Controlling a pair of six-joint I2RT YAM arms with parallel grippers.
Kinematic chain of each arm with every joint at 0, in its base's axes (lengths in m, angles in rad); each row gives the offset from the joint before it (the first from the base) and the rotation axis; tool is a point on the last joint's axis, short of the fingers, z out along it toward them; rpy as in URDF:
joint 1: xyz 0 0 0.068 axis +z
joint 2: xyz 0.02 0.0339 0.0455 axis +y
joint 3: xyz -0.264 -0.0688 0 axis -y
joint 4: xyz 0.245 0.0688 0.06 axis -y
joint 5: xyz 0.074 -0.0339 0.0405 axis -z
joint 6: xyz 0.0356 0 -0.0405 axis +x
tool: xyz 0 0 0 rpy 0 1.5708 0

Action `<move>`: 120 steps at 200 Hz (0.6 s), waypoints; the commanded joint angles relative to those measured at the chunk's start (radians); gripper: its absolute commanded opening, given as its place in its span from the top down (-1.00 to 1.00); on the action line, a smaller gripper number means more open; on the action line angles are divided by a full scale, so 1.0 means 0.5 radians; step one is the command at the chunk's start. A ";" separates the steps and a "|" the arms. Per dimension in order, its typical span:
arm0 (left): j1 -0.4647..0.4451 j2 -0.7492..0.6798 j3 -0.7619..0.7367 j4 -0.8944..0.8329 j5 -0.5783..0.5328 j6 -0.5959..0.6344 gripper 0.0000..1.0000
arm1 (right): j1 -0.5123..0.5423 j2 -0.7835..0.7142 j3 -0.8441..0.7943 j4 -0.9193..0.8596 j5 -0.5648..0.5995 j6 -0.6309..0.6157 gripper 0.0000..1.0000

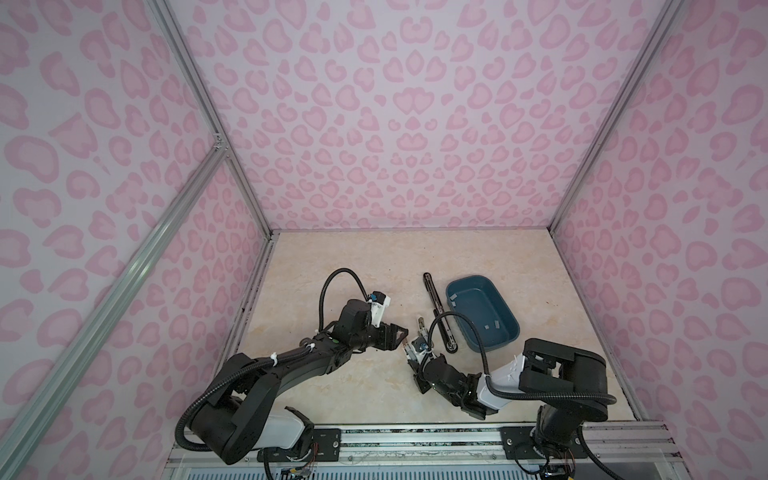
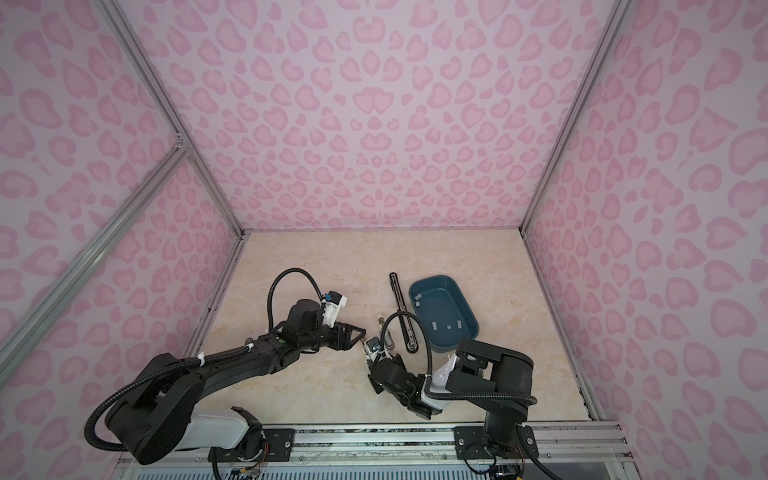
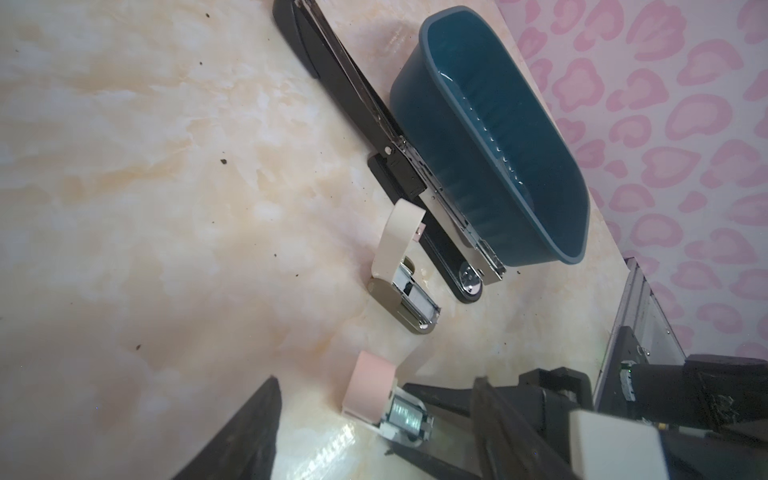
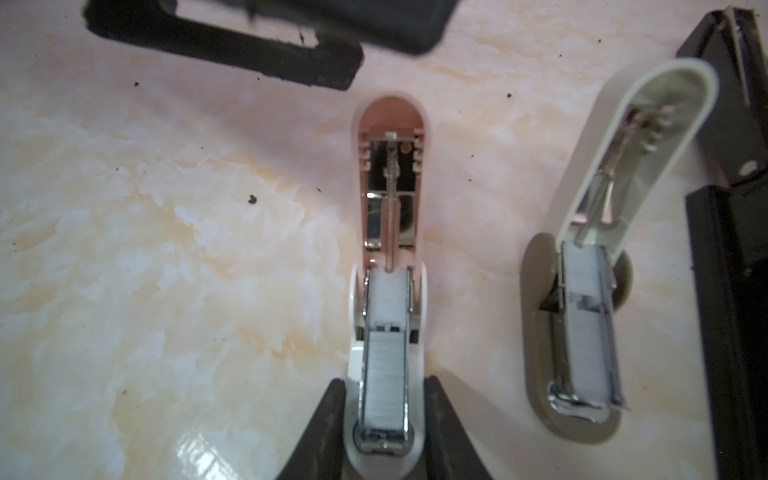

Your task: Load the staples into the stapler

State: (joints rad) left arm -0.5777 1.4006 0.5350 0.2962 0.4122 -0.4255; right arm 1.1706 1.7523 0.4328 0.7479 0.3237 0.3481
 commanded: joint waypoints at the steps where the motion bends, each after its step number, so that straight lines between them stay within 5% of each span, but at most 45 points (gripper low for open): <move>1: -0.006 0.064 0.022 0.184 0.080 -0.008 -0.39 | 0.003 0.030 0.001 -0.101 -0.043 -0.007 0.41; 120: -0.326 0.069 -0.214 0.361 -0.094 0.018 0.34 | -0.068 -0.040 0.007 -0.114 -0.023 0.097 0.43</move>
State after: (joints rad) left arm -0.7322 1.4391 0.4583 0.4179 0.3988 -0.4156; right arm 1.1419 1.7405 0.4412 0.7300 0.2955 0.3782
